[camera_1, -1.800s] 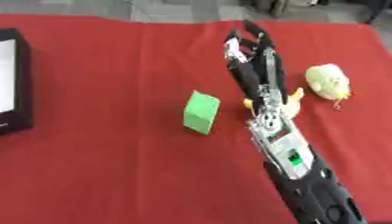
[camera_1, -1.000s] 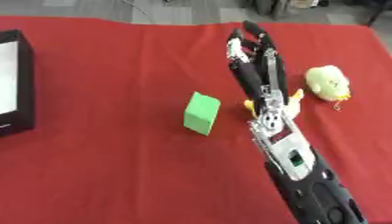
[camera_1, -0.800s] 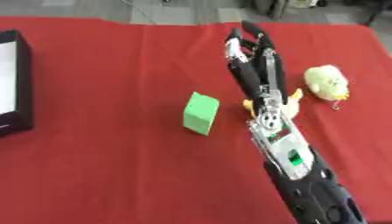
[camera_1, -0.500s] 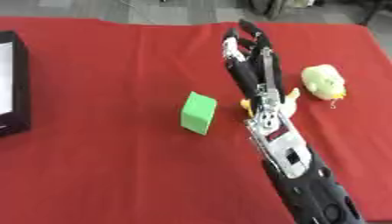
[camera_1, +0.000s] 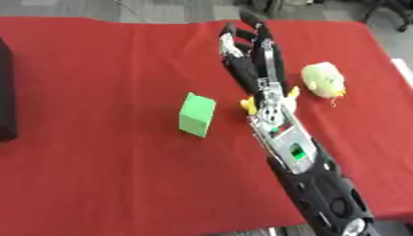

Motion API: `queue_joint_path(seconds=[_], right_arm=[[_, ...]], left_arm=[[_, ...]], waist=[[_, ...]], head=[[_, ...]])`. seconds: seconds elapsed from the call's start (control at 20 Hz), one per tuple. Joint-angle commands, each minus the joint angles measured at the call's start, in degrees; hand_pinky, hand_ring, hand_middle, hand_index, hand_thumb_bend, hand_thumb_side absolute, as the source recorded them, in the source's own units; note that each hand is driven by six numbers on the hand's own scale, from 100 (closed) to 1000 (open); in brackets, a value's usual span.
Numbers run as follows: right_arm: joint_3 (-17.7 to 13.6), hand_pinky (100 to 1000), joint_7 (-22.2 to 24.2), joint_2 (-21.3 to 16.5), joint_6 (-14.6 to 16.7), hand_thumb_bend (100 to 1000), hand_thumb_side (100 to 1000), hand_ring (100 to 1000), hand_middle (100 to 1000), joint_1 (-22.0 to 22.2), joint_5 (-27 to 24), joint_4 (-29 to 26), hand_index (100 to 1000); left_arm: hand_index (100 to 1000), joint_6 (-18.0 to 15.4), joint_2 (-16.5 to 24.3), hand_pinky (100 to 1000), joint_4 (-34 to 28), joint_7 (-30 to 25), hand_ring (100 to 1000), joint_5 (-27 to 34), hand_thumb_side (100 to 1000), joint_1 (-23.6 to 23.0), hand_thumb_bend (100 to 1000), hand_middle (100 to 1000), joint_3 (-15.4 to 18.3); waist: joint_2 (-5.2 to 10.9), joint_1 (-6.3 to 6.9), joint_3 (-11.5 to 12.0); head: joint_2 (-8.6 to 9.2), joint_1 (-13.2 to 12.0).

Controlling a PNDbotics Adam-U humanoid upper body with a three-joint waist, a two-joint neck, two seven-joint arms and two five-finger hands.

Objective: Pick up the objects with one hand, pass them to the other hand, and then place them into the box on the other side of the table.

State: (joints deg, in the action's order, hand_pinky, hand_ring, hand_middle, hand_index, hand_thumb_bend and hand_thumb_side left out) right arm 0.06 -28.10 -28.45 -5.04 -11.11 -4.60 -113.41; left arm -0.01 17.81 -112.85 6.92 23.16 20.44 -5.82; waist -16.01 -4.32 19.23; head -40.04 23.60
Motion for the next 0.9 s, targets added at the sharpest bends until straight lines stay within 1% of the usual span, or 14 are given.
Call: queue_joint_path(seconds=[0.05,0.2,0.25,0.4,0.5,0.55,0.65,0.75,0.9], right_arm=[[-0.76,809,2.23,-7.81,-0.97,100,428,847,901,2.19,0.78,-1.18,885],[-1.36,817,5.08,-14.65,-2.98,100,426,857,908,5.54,-0.07,-1.18,894],[-1.65,821,6.30,-16.79,-3.71,100,439,861,910,6.56,-0.73,-1.18,899],[-2.57,832,11.58,-23.45,-6.11,100,457,869,915,9.41,-2.68,-1.18,908],[-3.33,838,15.76,-27.47,-7.49,112,438,874,917,10.43,-3.02,-1.18,912],[-3.75,842,17.41,-28.81,-8.07,133,422,876,914,10.59,-2.99,-1.18,910],[-4.34,848,20.73,-31.29,-9.25,139,440,881,914,10.62,-2.68,-1.18,910],[-4.76,858,24.28,-33.13,-10.40,152,431,891,919,10.44,-2.70,-1.18,913],[-5.47,879,31.04,-35.96,-11.20,194,382,908,926,9.76,-0.83,-1.18,918]], left_arm=[[850,-0.15,1.86,901,-1.10,0.23,767,-0.30,769,0.05,174,815,0.43],[849,-0.19,2.48,901,-1.04,0.29,767,-0.55,769,-0.20,173,815,0.52],[849,-0.20,2.65,901,-1.03,0.29,767,-0.63,769,-0.24,172,815,0.53],[848,-0.25,3.13,901,-1.03,0.34,766,-0.83,771,-0.45,172,814,0.63],[848,-0.22,3.41,902,-0.96,0.34,766,-0.96,772,-0.63,171,814,0.62],[848,-0.20,3.49,902,-0.94,0.31,766,-1.00,773,-0.67,171,814,0.59],[847,-0.14,3.56,902,-0.94,0.15,766,-1.08,772,-0.69,170,814,0.53],[846,-0.13,3.59,902,-0.93,0.13,766,-1.14,773,-0.72,171,814,0.59],[847,-0.12,3.74,902,-0.90,0.18,766,-1.19,775,-0.83,170,814,0.64]], waist=[[1.28,0.01,-0.27],[1.45,-0.42,-0.69],[1.49,-0.54,-0.79],[1.58,-0.87,-1.13],[1.64,-1.02,-1.35],[1.66,-1.06,-1.42],[1.68,-1.11,-1.44],[1.68,-1.13,-1.47],[1.66,-1.18,-1.64]], head=[[-0.36,-1.38],[0.00,-3.57],[0.24,-4.14],[0.79,-5.15],[0.93,-5.38],[1.00,-5.39],[1.35,-5.40],[1.55,-5.43],[1.64,-5.40]])
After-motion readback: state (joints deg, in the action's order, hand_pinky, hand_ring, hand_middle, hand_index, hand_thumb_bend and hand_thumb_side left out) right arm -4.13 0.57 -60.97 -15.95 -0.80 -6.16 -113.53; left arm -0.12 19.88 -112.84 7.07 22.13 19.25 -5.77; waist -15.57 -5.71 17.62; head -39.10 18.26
